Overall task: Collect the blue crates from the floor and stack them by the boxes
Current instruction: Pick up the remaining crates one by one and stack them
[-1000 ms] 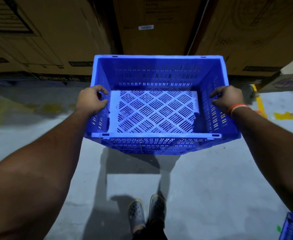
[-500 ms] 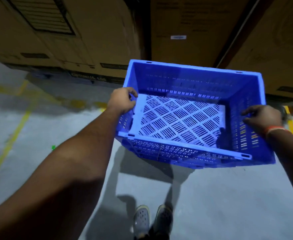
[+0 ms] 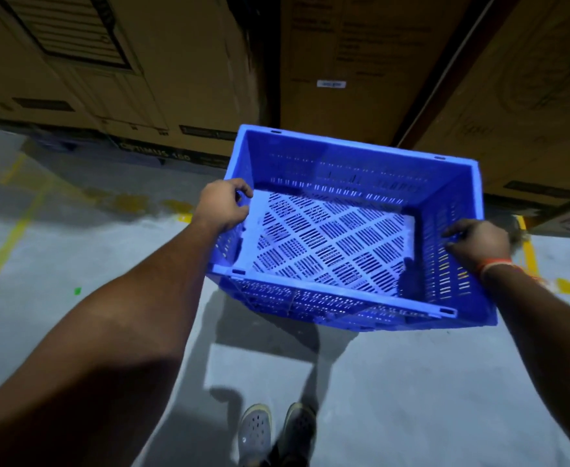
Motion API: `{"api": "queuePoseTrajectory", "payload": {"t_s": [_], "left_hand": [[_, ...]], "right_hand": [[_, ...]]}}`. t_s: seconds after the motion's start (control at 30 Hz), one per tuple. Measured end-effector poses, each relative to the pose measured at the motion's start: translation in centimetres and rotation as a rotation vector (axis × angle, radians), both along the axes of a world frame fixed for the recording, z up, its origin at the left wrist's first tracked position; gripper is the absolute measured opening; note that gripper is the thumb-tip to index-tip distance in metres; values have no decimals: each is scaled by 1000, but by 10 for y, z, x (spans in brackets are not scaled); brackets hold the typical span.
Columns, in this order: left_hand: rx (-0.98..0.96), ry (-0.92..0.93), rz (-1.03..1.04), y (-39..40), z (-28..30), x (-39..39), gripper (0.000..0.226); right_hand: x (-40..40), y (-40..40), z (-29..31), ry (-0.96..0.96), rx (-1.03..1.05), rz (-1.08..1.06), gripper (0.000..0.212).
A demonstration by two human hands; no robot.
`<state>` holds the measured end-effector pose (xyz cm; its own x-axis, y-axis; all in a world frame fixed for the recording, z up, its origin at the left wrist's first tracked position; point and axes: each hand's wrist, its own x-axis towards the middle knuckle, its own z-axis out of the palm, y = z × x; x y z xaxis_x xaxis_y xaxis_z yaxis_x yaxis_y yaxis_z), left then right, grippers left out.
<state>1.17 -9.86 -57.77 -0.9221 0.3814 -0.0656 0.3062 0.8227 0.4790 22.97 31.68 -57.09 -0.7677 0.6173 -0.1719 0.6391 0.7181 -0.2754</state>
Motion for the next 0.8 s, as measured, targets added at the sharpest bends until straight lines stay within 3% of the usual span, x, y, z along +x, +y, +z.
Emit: {"api": "queuePoseTrajectory", "payload": {"t_s": [0.8], "left_hand": [[-86,-16,37,8,5,-5,17]], "right_hand": [[-11,7,-3,11,-51,-67,17]]}}
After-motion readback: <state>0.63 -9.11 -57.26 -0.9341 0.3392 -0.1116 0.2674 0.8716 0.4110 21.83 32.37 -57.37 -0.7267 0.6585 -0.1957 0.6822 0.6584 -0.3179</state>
